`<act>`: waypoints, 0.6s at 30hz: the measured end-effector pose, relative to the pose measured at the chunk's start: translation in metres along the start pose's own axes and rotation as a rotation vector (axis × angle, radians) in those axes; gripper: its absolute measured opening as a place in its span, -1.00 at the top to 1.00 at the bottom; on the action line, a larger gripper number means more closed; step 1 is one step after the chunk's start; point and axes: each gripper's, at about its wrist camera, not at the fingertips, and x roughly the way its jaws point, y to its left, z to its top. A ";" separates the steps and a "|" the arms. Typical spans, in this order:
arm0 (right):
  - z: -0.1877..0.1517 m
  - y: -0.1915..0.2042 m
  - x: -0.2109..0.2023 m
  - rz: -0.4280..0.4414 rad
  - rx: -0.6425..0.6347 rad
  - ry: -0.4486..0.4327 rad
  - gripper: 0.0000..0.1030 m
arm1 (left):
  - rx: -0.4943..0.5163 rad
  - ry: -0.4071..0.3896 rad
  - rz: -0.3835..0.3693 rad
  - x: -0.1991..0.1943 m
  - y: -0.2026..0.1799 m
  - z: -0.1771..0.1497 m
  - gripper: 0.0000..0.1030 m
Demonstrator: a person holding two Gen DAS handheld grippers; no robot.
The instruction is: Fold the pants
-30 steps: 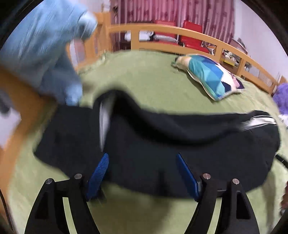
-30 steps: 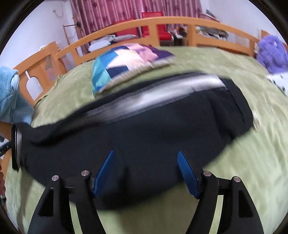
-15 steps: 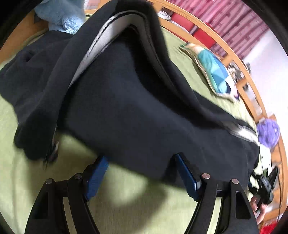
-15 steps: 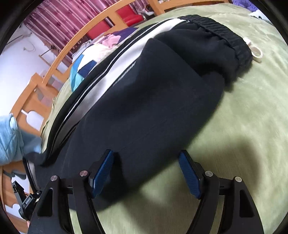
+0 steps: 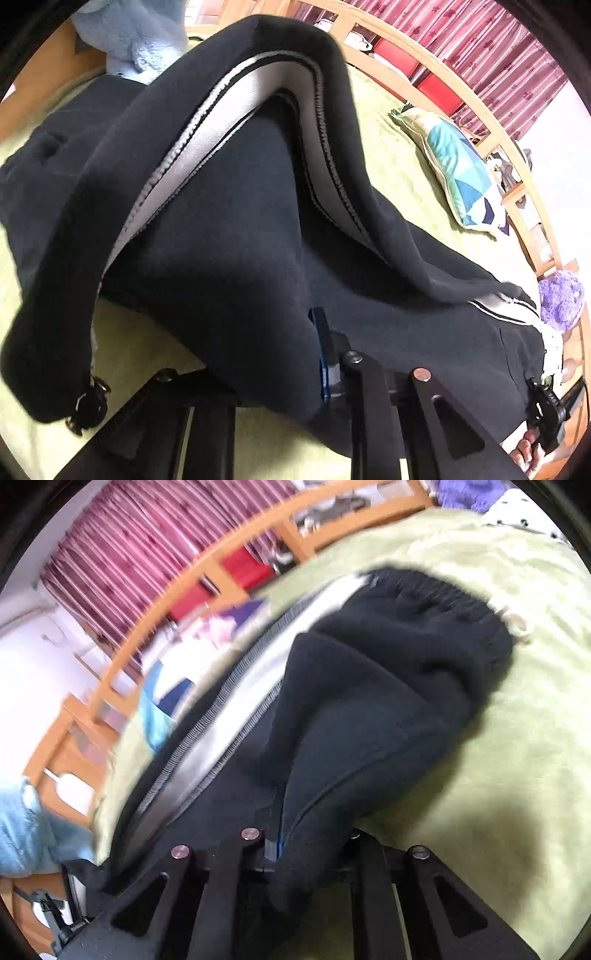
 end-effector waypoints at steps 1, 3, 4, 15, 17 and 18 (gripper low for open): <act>-0.001 0.003 -0.014 -0.015 -0.029 -0.005 0.78 | 0.011 0.006 0.004 -0.007 -0.001 -0.006 0.66; -0.005 0.003 -0.033 -0.013 -0.037 -0.008 0.79 | 0.027 0.007 0.000 -0.024 0.000 -0.020 0.67; -0.010 -0.001 -0.050 -0.008 -0.038 -0.002 0.80 | 0.024 0.015 -0.005 -0.032 0.001 -0.028 0.67; -0.082 -0.119 -0.245 -0.131 -0.048 0.010 0.80 | 0.196 0.145 -0.044 -0.123 -0.023 -0.216 0.67; -0.093 -0.147 -0.276 -0.167 -0.043 0.015 0.80 | 0.241 0.167 -0.062 -0.136 -0.032 -0.242 0.64; -0.098 -0.159 -0.288 -0.188 -0.043 0.018 0.78 | 0.259 0.173 -0.060 -0.139 -0.036 -0.249 0.60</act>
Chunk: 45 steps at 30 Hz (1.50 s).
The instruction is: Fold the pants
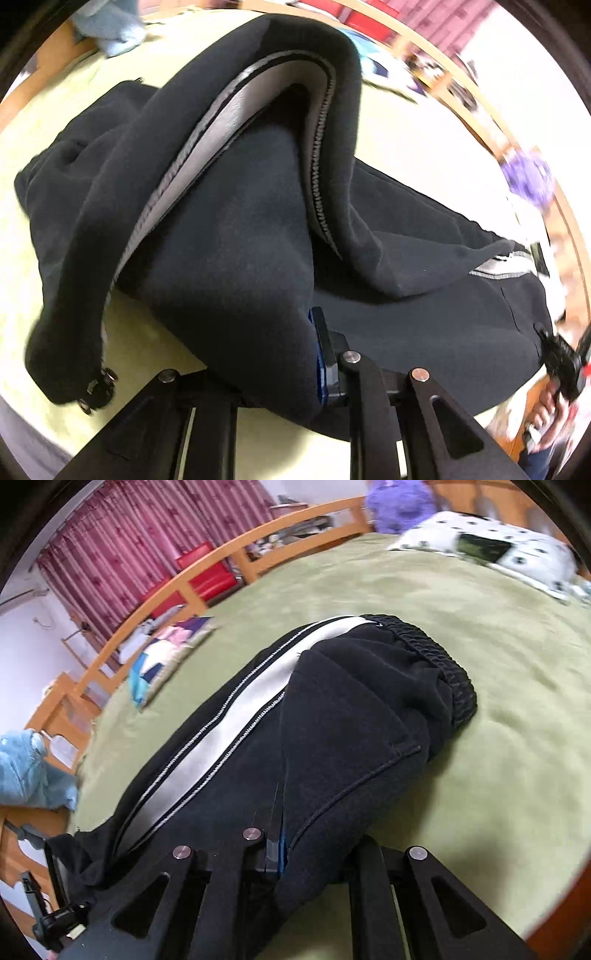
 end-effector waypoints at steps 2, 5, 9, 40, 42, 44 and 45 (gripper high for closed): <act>-0.012 -0.018 -0.009 -0.041 -0.022 0.018 0.65 | 0.037 0.035 0.036 0.000 -0.005 -0.007 0.39; -0.031 -0.028 -0.010 -0.111 -0.045 0.109 0.20 | 0.043 0.077 0.018 -0.010 0.005 -0.008 0.31; -0.055 -0.025 -0.037 -0.148 -0.076 0.075 0.01 | 0.062 0.012 0.025 -0.049 0.029 -0.011 0.05; -0.064 0.154 0.002 -0.172 -0.219 0.099 0.01 | -0.231 -0.111 0.062 -0.031 0.234 0.080 0.13; -0.066 0.157 0.006 -0.165 -0.214 0.109 0.01 | -0.257 -0.084 0.034 -0.019 0.237 0.080 0.27; -0.070 0.161 0.009 -0.161 -0.219 0.119 0.01 | -0.260 -0.085 0.041 -0.006 0.233 0.083 0.35; -0.070 0.161 0.010 -0.167 -0.226 0.119 0.01 | -0.253 -0.092 0.055 -0.003 0.231 0.085 0.40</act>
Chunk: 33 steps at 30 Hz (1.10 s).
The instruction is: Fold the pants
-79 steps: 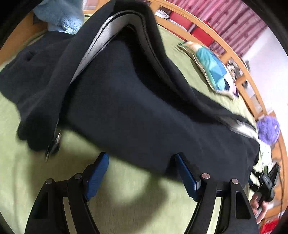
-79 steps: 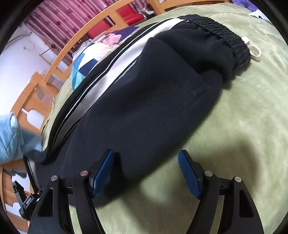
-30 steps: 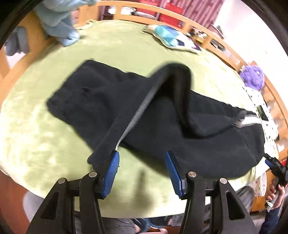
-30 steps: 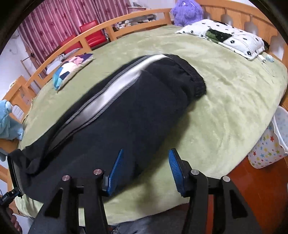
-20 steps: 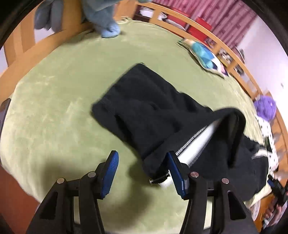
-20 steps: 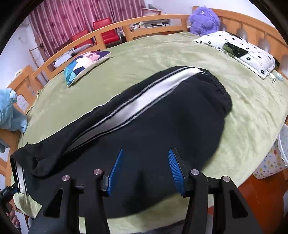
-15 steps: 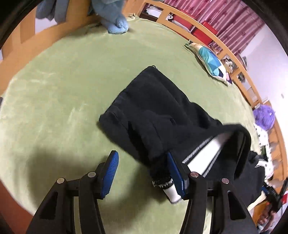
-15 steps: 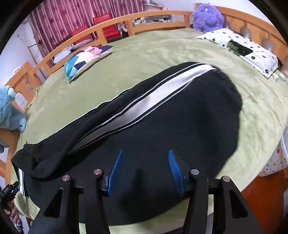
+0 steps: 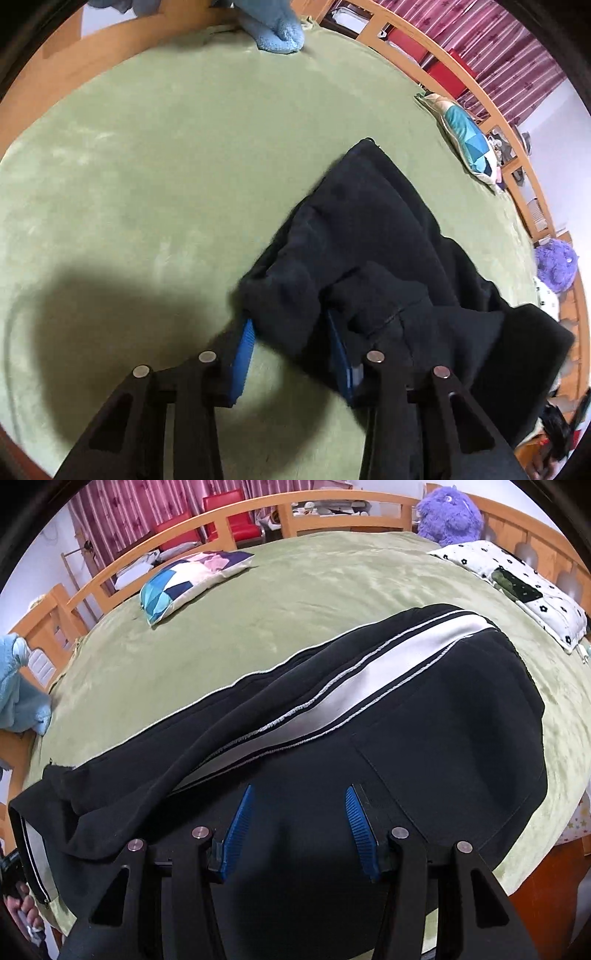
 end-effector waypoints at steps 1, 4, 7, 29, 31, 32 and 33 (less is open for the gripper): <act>-0.002 0.002 0.000 -0.017 -0.012 0.001 0.01 | 0.005 -0.005 0.011 0.003 -0.003 0.001 0.44; -0.004 0.001 0.000 -0.018 -0.008 0.010 0.01 | 0.007 0.003 0.004 0.005 -0.005 0.007 0.71; -0.006 -0.001 -0.003 -0.005 0.011 0.003 0.01 | -0.005 0.000 -0.018 -0.012 0.003 0.003 0.81; -0.022 -0.048 -0.025 0.170 0.099 -0.042 0.01 | 0.275 0.059 -0.081 -0.110 -0.077 -0.104 -0.07; -0.024 -0.053 -0.026 0.177 0.105 -0.039 0.01 | 0.328 0.051 -0.105 -0.110 -0.101 -0.108 -0.08; -0.025 -0.055 -0.027 0.182 0.109 -0.041 0.01 | 0.350 0.048 -0.097 -0.108 -0.113 -0.108 -0.08; -0.025 -0.056 -0.028 0.185 0.112 -0.044 0.01 | 0.368 0.044 -0.086 -0.105 -0.120 -0.108 -0.08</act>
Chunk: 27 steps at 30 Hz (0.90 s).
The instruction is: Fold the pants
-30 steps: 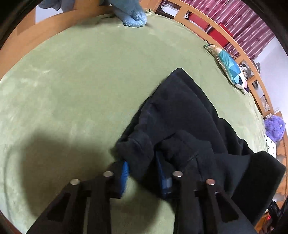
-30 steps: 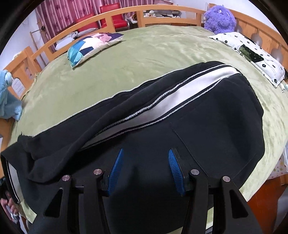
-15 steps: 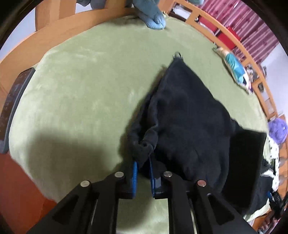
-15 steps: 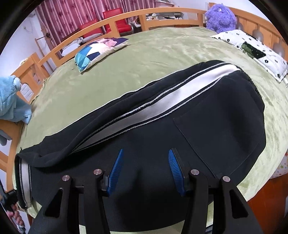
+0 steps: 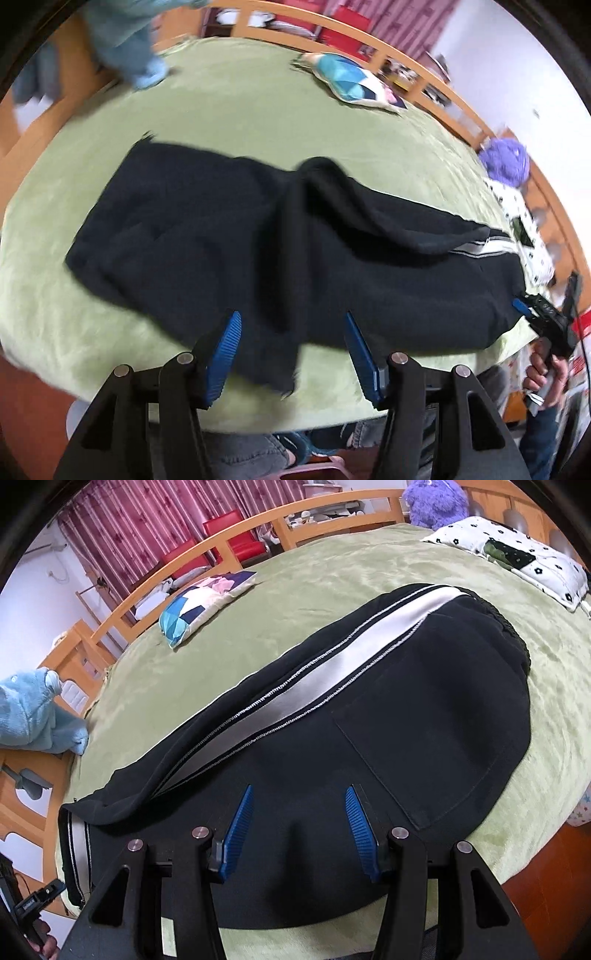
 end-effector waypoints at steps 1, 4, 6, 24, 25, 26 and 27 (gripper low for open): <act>0.000 -0.003 -0.002 -0.002 0.003 -0.004 0.01 | 0.020 0.005 0.026 0.007 -0.007 0.005 -0.09; 0.001 -0.010 -0.002 -0.018 0.021 -0.005 0.01 | 0.037 0.049 0.091 0.027 -0.013 0.012 -0.09; 0.002 -0.016 -0.001 -0.021 0.043 -0.002 0.01 | 0.019 0.060 0.100 0.038 -0.006 0.016 0.49; 0.010 0.034 0.057 -0.080 -0.008 0.075 0.01 | 0.052 0.007 0.260 0.048 0.057 0.189 0.29; 0.009 0.036 0.059 -0.075 -0.011 0.080 0.01 | 0.069 0.012 0.280 0.048 0.054 0.187 0.13; 0.008 0.039 0.060 -0.070 -0.017 0.085 0.01 | 0.080 0.011 0.311 0.046 0.055 0.184 -0.07; 0.008 0.040 0.061 -0.069 -0.022 0.086 0.01 | 0.074 -0.001 0.332 0.042 0.057 0.182 -0.17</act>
